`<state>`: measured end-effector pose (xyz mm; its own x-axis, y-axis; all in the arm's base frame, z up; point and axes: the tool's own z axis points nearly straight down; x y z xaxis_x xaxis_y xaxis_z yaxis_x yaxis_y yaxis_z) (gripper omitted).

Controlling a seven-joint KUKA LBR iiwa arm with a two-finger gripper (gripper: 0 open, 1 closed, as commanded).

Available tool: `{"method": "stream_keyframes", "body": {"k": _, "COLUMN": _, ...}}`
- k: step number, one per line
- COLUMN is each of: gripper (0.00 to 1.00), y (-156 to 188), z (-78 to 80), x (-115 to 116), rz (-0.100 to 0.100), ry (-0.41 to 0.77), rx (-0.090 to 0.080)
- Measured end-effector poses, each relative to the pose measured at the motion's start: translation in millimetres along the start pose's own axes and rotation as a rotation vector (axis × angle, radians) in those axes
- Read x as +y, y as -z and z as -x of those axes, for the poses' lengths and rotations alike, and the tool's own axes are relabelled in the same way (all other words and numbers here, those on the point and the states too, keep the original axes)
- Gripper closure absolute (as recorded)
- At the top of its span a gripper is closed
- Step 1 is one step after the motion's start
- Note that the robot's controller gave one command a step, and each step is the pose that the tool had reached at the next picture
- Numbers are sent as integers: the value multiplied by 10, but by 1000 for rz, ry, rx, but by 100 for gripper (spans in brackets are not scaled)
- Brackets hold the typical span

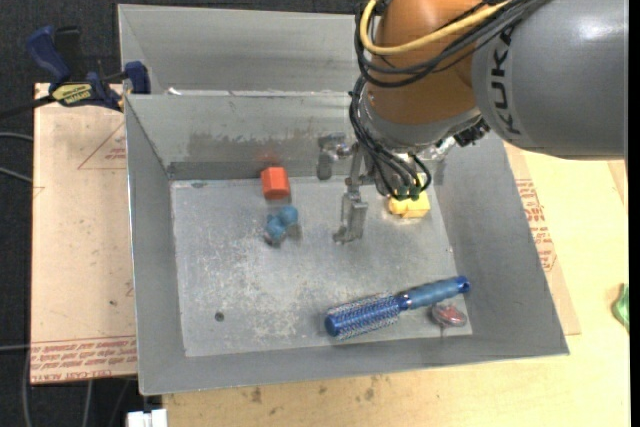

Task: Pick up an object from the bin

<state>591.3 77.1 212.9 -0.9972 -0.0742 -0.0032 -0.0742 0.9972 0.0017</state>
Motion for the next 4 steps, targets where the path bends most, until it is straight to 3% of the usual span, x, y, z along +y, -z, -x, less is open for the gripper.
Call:
{"method": "stream_keyframes", "body": {"k": 1, "gripper": 0, "y": -392, "z": 359, "x": 362, "rz": 0, "ry": 163, "rx": 1}}
{"method": "stream_keyframes", "body": {"k": 2, "gripper": 0, "y": -1301, "z": 395, "x": 303, "rz": 1, "ry": 564, "rx": 6}}
{"method": "stream_keyframes", "body": {"k": 3, "gripper": 100, "y": -1279, "z": 408, "x": 306, "rz": 1, "ry": 563, "rx": 2}}
{"method": "stream_keyframes", "body": {"k": 4, "gripper": 100, "y": 371, "z": 410, "x": 249, "rz": -3, "ry": 564, "rx": -10}}
